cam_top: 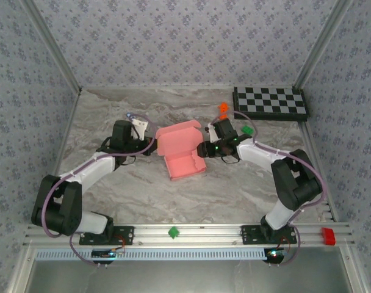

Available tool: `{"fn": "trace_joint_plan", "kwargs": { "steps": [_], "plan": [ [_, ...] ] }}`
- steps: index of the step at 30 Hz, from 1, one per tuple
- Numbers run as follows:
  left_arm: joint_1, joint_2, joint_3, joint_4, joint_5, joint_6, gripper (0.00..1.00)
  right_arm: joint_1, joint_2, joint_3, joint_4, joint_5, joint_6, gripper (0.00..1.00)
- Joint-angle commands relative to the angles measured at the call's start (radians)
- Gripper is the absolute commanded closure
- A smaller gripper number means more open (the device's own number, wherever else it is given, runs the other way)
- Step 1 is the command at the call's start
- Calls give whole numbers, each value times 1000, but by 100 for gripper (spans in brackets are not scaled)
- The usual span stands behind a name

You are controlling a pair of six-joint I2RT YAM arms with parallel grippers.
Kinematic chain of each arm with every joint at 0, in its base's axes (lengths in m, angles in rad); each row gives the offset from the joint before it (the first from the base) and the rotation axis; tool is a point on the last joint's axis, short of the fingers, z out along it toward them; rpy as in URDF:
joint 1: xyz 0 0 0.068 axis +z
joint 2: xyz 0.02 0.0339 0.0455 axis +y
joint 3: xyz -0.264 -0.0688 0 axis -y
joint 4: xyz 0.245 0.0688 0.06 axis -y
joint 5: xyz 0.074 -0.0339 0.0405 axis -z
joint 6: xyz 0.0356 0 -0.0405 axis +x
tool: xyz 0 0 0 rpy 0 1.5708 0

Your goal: Fold the paper box

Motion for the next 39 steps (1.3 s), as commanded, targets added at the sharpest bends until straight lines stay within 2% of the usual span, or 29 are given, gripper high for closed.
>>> {"fn": "trace_joint_plan", "kwargs": {
  "steps": [1, 7, 14, 39],
  "plan": [
    [-5, -35, -8, 21, -10, -14, 100, 15, 11, 0, 31, 23, 7, 49],
    [-5, -35, -8, 22, -7, -17, 100, 39, 38, -16, 74, 35, 14, 48],
    [-5, -34, -6, 20, -2, -20, 100, 65, 71, -14, 84, 116, 15, 52],
    [-5, -3, 2, 25, 7, -31, 100, 139, 135, 35, -14, 372, -31, 65]
  ]
}}
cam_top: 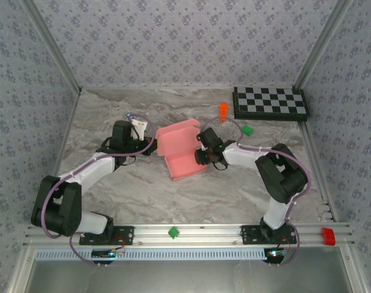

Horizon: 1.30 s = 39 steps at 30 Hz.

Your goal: Fold the paper box

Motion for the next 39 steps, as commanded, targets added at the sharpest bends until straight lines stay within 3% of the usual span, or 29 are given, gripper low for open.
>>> {"fn": "trace_joint_plan", "kwargs": {
  "steps": [1, 10, 30, 39],
  "plan": [
    [-5, 2, 6, 25, 9, -5, 100, 7, 16, 26, -44, 62, -16, 64],
    [-5, 13, 9, 31, 16, -13, 100, 16, 32, 43, -54, 103, 1, 66],
    [-6, 51, 33, 24, 28, -13, 100, 52, 65, 77, -174, 257, -6, 85],
    [-6, 74, 62, 6, 33, 8, 100, 82, 105, 112, -254, 306, -41, 86]
  ]
}}
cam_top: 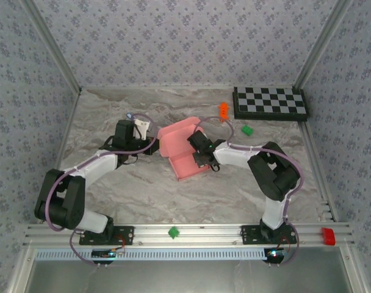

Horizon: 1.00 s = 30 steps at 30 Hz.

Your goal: Fold the paper box

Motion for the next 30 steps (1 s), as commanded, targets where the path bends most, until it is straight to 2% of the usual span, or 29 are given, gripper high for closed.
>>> {"fn": "trace_joint_plan", "kwargs": {
  "steps": [1, 8, 13, 24, 30],
  "plan": [
    [0, 14, 43, -10, 4, 16, 100, 0, 40, 14, -100, 66, -18, 86],
    [0, 19, 52, -16, 7, 19, 100, 1, 43, 27, -128, 92, -26, 86],
    [0, 19, 52, -15, 10, 21, 100, 1, -4, 32, -117, 54, -8, 85],
    [-4, 11, 46, -10, 24, 36, 100, 1, -89, 55, -111, -12, 47, 68],
    [-8, 11, 52, -7, 30, 37, 100, -7, -102, 57, -128, -62, 49, 64]
  ]
}}
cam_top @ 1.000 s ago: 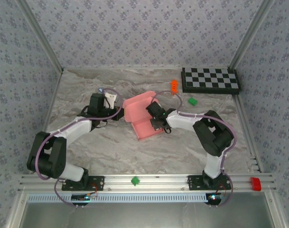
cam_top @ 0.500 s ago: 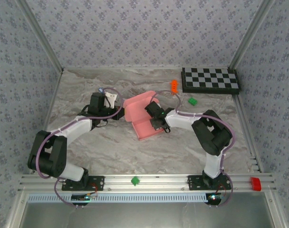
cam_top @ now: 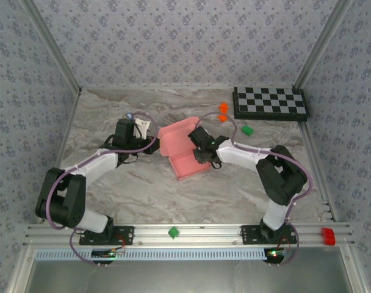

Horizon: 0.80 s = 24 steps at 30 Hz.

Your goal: Fold the paper box

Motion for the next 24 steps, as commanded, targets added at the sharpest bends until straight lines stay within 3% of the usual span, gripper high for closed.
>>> {"fn": "trace_joint_plan", "kwargs": {
  "steps": [1, 12, 24],
  "plan": [
    [-7, -4, 37, -1, 24, 28, 100, -10, -27, 22, -55, -40, 13, 64],
    [-8, -3, 40, -6, 24, 27, 100, -31, -33, 20, -155, -71, -51, 64],
    [-11, 1, 42, -4, 23, 22, 100, -31, 6, 28, -173, -61, -75, 74]
  ]
}}
